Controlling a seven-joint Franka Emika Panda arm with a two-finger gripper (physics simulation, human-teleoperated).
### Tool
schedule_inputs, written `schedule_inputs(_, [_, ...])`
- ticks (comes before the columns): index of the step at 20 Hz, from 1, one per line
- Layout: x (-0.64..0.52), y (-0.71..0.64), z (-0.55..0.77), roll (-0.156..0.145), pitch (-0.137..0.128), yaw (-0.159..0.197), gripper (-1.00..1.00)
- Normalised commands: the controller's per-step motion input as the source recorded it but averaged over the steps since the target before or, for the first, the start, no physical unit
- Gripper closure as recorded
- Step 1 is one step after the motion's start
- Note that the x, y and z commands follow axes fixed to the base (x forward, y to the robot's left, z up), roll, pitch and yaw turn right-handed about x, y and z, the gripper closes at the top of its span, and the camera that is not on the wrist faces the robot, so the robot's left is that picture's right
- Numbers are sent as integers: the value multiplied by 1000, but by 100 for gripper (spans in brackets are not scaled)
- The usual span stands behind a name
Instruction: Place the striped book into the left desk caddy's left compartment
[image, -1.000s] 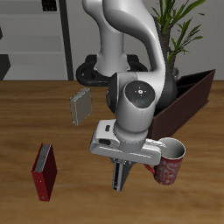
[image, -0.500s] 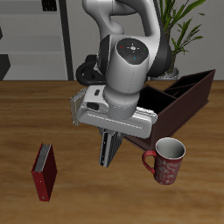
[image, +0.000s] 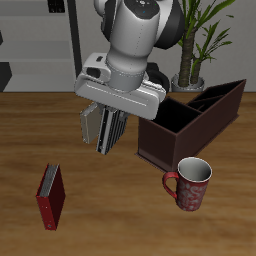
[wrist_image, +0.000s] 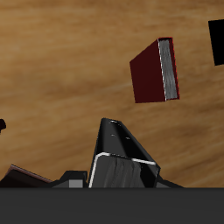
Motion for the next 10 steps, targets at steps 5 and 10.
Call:
schedule_inputs(5, [-775,183,534,46,-71,21,100])
schedule_inputs(10, [-836,388,437,19,-78,13,100])
